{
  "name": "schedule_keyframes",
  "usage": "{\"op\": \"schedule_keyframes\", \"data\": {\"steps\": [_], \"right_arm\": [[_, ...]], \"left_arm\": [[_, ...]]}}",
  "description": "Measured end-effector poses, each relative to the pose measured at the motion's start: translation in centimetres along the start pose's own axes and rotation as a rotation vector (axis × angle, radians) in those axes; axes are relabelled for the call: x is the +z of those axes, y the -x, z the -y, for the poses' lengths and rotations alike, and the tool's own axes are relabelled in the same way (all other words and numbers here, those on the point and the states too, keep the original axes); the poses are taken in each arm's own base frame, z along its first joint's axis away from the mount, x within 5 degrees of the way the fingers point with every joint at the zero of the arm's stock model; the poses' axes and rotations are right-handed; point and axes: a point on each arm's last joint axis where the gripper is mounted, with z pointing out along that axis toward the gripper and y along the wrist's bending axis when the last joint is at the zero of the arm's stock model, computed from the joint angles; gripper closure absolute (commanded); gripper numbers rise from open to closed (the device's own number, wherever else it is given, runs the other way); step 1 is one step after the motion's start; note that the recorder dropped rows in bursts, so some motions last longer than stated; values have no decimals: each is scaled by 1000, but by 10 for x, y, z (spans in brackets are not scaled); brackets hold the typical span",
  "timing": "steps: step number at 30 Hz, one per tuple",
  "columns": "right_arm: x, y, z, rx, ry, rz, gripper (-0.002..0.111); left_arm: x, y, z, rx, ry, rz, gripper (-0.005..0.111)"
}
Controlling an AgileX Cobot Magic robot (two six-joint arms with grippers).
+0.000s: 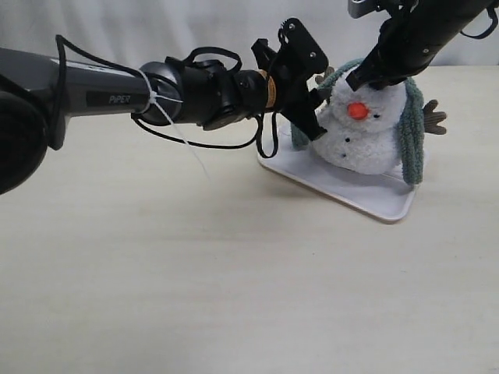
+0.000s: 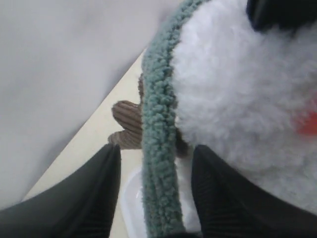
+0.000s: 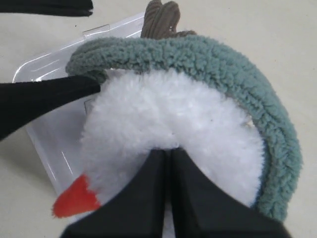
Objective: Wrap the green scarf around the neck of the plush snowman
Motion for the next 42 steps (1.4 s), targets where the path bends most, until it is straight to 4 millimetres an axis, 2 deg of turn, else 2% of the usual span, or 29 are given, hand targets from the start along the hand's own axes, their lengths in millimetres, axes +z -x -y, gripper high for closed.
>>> {"op": "schedule_keyframes", "data": {"steps": [2,3,5,7,12,18,22,25,29,31,32,35,40,42], "right_arm": [[0,0,0,0,0,0,104],[0,0,0,0,0,0,104],[0,0,0,0,0,0,104],[0,0,0,0,0,0,104],[0,-1,-1,1,6,-9,104],[0,-1,-1,1,9,-16,104],[-1,-1,-1,-1,8,-15,104],[-1,-1,-1,-1,8,-15,104],[0,-4,-1,-33,8,-46,104],[0,-3,-1,-27,7,-32,104],[-1,-2,-1,-21,10,-24,104],[-2,-3,-1,-23,13,-31,104],[-2,-2,-1,-20,12,-25,104],[-2,-2,-1,-19,12,-19,104]], "left_arm": [[5,-8,6,9,-14,-16,67],[8,-11,12,21,-27,-17,79],[12,-18,18,42,-41,-19,97],[15,-23,20,57,-49,-17,107],[15,-16,20,62,-52,41,107],[18,11,-2,45,28,43,107],[18,19,-6,51,46,43,107],[19,17,2,82,36,-22,107],[19,11,17,207,34,-194,107],[19,12,28,303,24,-250,107],[18,15,42,368,7,-287,107],[17,18,56,402,-7,-324,107],[15,17,59,395,-9,-365,107],[13,19,52,351,-4,-368,107]]}}
